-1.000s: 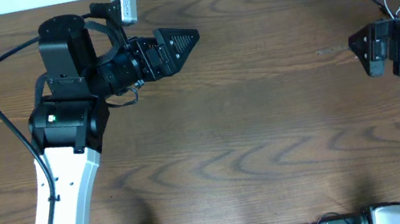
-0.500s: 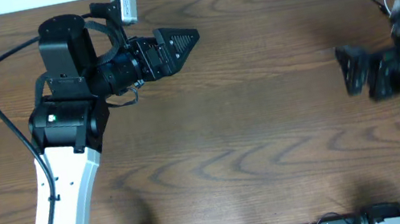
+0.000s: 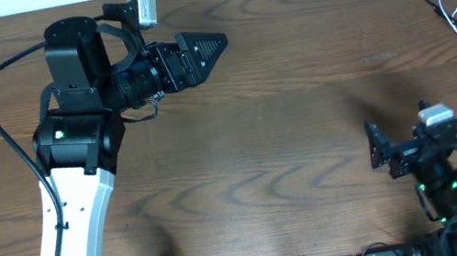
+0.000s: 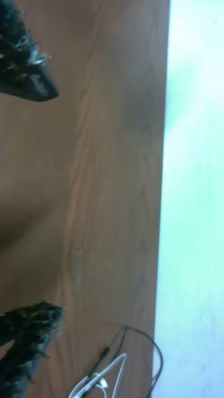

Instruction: Untangle cables

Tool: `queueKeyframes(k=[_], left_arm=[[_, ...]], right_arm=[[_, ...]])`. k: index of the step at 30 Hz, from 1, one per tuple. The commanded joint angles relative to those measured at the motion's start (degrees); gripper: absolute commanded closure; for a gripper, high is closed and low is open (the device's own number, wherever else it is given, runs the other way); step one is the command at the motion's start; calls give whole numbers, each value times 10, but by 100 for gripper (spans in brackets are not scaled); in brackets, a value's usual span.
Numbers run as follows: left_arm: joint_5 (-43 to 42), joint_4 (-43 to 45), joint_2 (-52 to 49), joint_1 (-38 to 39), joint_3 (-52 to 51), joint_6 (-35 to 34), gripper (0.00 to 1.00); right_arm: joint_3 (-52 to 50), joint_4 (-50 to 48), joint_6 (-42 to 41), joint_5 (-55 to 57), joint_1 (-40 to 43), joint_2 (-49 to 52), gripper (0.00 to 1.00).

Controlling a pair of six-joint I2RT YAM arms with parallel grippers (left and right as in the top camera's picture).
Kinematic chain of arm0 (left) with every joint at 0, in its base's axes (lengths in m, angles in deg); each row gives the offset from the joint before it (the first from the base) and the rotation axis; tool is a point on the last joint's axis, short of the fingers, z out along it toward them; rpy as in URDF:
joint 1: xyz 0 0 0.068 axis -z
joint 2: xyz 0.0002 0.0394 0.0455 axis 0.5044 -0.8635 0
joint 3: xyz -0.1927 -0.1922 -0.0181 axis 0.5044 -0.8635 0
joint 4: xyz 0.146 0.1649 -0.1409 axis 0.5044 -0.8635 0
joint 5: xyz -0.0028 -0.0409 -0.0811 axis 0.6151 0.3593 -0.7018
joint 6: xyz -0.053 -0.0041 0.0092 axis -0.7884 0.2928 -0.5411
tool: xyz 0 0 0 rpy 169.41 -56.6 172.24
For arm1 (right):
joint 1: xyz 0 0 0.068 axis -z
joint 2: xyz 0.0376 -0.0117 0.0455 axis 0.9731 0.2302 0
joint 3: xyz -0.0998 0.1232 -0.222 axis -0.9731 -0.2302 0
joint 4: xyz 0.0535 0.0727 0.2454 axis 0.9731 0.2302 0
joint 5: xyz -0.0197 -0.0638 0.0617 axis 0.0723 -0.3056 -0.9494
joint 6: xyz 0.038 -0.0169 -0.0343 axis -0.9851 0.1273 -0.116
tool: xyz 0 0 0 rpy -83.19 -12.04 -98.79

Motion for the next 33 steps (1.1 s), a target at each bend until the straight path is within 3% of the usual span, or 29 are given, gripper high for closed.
queueKeyframes(k=[1, 5, 33], left_arm=[[-3, -1, -1, -1, 7, 3, 2], [-3, -1, -1, -1, 7, 3, 2], [-3, -1, -1, -1, 7, 3, 2]], right_arm=[[-65, -35, -8, 4, -3, -48, 1], [-125, -65, -10, 6, -17, -91, 1], [-131, -83, -6, 9, -17, -134, 1]])
